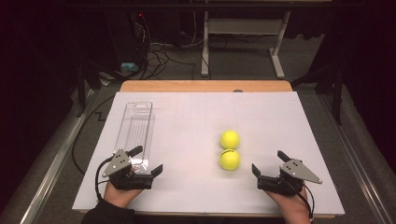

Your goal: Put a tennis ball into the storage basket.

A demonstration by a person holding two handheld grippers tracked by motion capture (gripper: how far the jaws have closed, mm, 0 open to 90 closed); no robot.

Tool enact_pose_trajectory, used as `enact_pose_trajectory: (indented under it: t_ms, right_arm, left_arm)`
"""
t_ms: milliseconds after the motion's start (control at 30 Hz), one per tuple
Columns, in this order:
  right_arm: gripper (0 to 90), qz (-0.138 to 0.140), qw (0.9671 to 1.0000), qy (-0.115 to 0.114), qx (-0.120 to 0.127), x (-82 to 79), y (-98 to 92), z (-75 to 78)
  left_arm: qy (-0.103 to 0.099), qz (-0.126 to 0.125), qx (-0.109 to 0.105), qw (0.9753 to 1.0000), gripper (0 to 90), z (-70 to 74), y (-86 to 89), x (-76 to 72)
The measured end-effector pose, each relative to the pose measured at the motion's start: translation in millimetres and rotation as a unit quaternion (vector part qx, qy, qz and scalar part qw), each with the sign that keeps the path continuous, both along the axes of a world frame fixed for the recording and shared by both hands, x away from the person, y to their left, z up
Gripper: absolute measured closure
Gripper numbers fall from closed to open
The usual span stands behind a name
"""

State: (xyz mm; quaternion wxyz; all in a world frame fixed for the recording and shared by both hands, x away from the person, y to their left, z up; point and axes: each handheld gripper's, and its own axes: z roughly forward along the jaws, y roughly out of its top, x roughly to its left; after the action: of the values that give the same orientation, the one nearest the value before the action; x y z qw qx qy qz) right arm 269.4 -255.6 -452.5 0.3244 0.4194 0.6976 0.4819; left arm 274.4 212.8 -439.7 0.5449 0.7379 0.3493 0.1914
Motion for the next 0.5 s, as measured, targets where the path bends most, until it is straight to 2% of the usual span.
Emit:
enact_pose_trajectory:
  t_ms: [500]
  right_arm:
    - [0.0,0.001,1.0000,0.006,0.006,0.0,-1.7,0.9]
  left_arm:
    - [0.005,-0.004,-0.005,1.0000,0.8,-1.3,-0.2,1.3]
